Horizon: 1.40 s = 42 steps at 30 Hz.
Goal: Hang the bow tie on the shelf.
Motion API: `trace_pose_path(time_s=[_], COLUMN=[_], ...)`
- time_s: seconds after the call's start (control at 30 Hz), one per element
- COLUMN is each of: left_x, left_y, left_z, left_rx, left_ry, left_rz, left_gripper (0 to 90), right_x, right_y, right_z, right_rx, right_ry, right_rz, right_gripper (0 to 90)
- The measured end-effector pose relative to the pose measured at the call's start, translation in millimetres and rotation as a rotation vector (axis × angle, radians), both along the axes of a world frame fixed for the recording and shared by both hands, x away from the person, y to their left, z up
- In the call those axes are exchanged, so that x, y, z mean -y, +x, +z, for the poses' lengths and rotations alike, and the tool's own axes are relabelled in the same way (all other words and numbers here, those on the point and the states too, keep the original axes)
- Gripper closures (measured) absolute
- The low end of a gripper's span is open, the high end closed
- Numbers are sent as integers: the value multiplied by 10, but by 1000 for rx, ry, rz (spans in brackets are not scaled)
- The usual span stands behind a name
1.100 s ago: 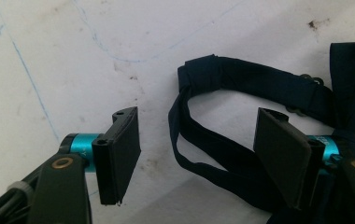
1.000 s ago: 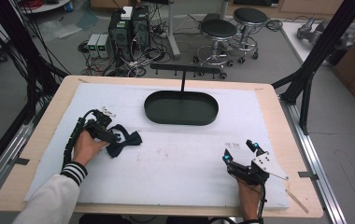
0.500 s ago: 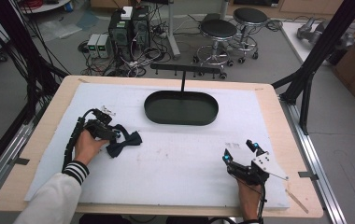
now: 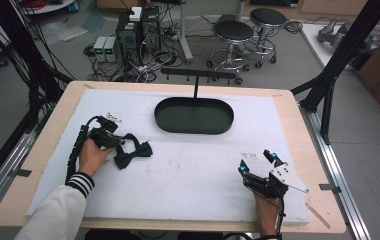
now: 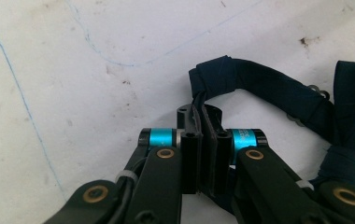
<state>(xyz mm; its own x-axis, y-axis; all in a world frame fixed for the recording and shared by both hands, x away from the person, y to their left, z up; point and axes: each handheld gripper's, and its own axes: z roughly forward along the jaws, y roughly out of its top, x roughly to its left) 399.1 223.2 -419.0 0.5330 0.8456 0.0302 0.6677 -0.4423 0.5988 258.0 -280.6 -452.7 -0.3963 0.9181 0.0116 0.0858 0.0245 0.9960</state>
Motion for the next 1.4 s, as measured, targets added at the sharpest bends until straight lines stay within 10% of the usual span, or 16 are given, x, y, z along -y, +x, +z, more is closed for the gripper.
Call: trace_pose_path(time_s=[0.7, 1.4], left_x=[-21, 245], left_y=[-178, -187], left_z=[320, 782], left_rx=[232, 377], left_ry=[-236, -275], left_rz=[-57, -163], left_gripper=[877, 882], right_x=[-2, 0], right_y=[-1, -1], right_z=[0, 0], right_rx=[-1, -1], right_ry=[-1, 0], right_rz=[-1, -1], right_gripper=[98, 98])
